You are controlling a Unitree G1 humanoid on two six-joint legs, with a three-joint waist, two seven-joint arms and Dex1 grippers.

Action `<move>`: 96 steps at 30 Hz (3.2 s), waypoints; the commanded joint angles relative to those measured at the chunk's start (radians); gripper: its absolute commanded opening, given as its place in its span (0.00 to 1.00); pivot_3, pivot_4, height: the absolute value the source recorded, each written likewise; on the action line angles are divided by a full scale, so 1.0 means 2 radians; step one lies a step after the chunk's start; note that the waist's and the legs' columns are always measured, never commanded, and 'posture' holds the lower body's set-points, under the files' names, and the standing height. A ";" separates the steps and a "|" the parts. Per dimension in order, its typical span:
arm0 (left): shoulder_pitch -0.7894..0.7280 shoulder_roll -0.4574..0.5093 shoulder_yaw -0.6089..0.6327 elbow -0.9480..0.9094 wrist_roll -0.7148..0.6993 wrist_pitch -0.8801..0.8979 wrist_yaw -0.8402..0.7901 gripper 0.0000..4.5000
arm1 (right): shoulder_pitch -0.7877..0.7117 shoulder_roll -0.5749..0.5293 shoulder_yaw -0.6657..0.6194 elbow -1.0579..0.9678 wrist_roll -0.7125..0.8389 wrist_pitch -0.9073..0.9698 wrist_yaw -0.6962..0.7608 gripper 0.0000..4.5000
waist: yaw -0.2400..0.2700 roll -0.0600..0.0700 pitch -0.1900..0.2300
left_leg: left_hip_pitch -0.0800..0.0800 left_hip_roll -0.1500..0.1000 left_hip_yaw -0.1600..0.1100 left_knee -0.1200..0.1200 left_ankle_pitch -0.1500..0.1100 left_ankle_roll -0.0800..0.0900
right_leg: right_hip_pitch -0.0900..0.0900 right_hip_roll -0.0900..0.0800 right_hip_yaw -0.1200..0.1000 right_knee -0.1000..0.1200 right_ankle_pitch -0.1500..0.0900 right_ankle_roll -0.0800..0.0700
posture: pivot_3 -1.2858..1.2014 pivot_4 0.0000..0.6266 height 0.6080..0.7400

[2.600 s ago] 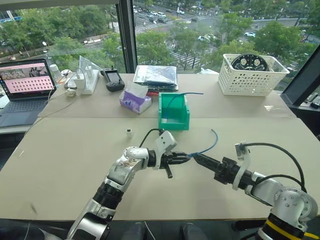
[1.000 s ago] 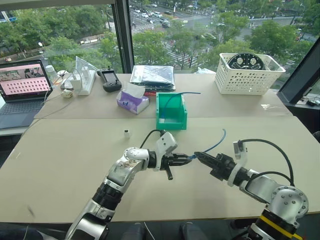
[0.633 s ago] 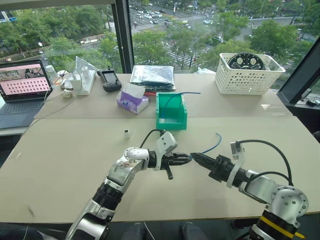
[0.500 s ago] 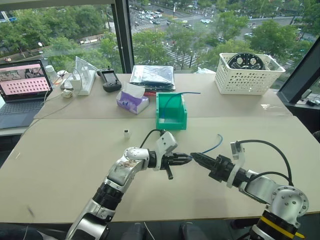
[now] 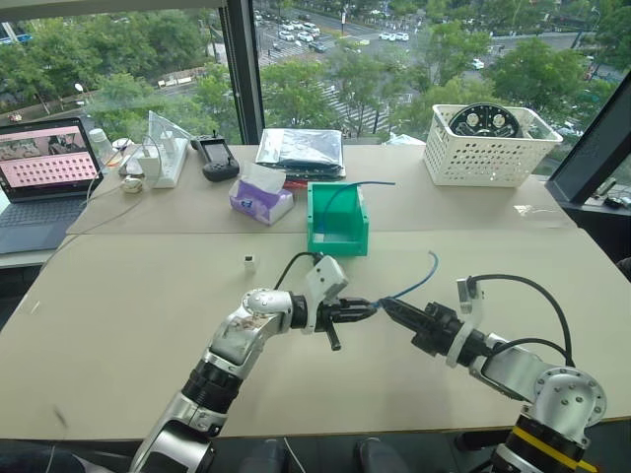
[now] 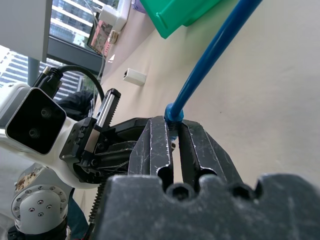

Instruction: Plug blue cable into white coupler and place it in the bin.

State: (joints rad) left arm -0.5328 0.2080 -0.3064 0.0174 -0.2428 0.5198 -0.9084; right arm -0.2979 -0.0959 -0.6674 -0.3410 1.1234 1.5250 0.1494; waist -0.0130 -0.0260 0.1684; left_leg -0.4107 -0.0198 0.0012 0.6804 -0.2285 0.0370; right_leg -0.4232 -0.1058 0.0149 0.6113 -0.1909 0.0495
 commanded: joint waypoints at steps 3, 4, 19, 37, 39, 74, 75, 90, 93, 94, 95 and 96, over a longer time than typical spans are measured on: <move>0.000 0.001 0.019 -0.002 -0.016 -0.003 0.004 0.11 | -0.005 -0.011 0.016 -0.008 0.052 -0.026 0.004 0.01 | 0.000 0.000 0.000 | 0.000 0.000 0.000 0.000 0.000 0.000 | 0.000 0.000 0.000 0.000 0.000 0.000 | 0.52 0.24 0.97; 0.002 0.010 0.035 -0.005 -0.032 0.003 -0.008 0.22 | -0.008 -0.017 0.016 -0.004 0.056 -0.030 0.003 0.00 | 0.000 0.000 0.000 | 0.000 0.000 0.000 0.000 0.000 0.000 | 0.000 0.000 0.000 0.000 0.000 0.000 | 0.52 0.24 0.97; 0.142 0.144 0.236 -0.037 -0.094 -0.045 0.009 0.99 | -0.072 -0.116 0.079 0.064 0.083 -0.090 0.004 0.00 | -0.005 0.000 0.000 | 0.000 0.000 0.001 -0.001 0.000 0.000 | -0.001 0.000 0.000 -0.001 0.000 0.000 | 0.52 0.24 0.97; 0.091 -0.018 0.184 0.083 0.093 -0.141 0.351 0.99 | -0.073 -0.128 0.139 0.057 0.072 -0.141 0.002 0.00 | 0.012 0.000 0.000 | 0.000 0.000 0.000 -0.001 0.000 0.000 | 0.000 -0.001 0.000 0.000 0.000 0.000 | 0.52 0.24 0.97; 0.081 -0.021 0.178 0.096 0.101 -0.146 0.358 0.99 | -0.069 -0.127 0.139 0.052 0.075 -0.144 -0.002 0.00 | 0.013 0.000 0.000 | 0.000 0.000 0.000 -0.001 0.000 0.000 | 0.000 -0.001 0.000 0.000 0.000 0.000 | 0.52 0.24 0.97; -0.033 0.052 -0.019 -0.066 -0.043 0.252 0.092 0.15 | -0.002 -0.105 0.241 -0.047 0.036 -0.188 -0.080 0.00 | -0.002 0.000 0.000 | -0.002 0.000 0.000 -0.001 0.000 0.001 | -0.001 0.000 -0.001 -0.001 0.000 0.002 | 0.52 0.24 0.97; -0.034 0.052 -0.020 -0.066 -0.044 0.252 0.094 0.15 | -0.001 -0.106 0.244 -0.048 0.032 -0.188 -0.081 0.00 | -0.001 0.000 0.000 | -0.002 0.000 0.000 -0.001 0.000 0.001 | -0.001 0.000 -0.001 -0.001 0.000 0.001 | 0.52 0.24 0.97; -0.046 0.075 -0.064 -0.084 -0.016 0.263 0.118 0.15 | 0.014 -0.126 0.269 -0.048 0.017 -0.168 -0.089 0.00 | 0.000 0.000 0.000 | -0.002 0.000 0.000 -0.001 0.000 0.001 | -0.001 0.000 0.000 -0.001 0.000 0.001 | 0.52 0.24 0.97; -0.050 0.080 -0.074 -0.088 -0.006 0.264 0.126 0.15 | 0.015 -0.132 0.271 -0.049 0.016 -0.162 -0.090 0.00 | 0.000 0.000 0.000 | -0.001 0.000 0.000 -0.001 0.000 0.001 | -0.001 0.000 0.000 -0.001 -0.001 0.002 | 0.52 0.24 0.97; -0.051 0.081 -0.077 -0.089 -0.003 0.265 0.129 0.15 | 0.016 -0.133 0.272 -0.049 0.017 -0.160 -0.091 0.00 | 0.000 0.000 0.000 | -0.001 0.000 0.000 -0.001 0.000 0.001 | -0.001 0.000 0.000 -0.001 -0.001 0.002 | 0.52 0.24 0.97; -0.052 0.081 -0.079 -0.091 -0.001 0.266 0.131 0.15 | 0.016 -0.134 0.272 -0.050 0.017 -0.158 -0.092 0.00 | 0.000 0.000 0.000 | -0.001 0.000 0.000 -0.001 0.000 0.001 | -0.001 0.000 0.000 -0.001 -0.001 0.002 | 0.52 0.24 0.97; -0.053 0.082 -0.082 -0.093 0.002 0.268 0.134 0.15 | 0.017 -0.136 0.275 -0.051 0.016 -0.155 -0.092 0.00 | 0.000 0.000 0.000 | -0.001 0.000 0.000 -0.001 0.000 0.001 | -0.001 0.000 0.000 -0.001 -0.001 0.003 | 0.52 0.24 0.97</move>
State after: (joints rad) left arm -0.6282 0.3593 -0.4590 -0.1611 -0.2734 1.0464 -0.6674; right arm -0.2724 -0.3532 -0.1284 -0.4130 1.1528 1.1915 -0.0295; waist -0.0131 -0.0258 0.1690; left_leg -0.4129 -0.0196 0.0007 0.6790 -0.2282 0.0386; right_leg -0.4243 -0.1059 0.0146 0.6098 -0.1940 0.0559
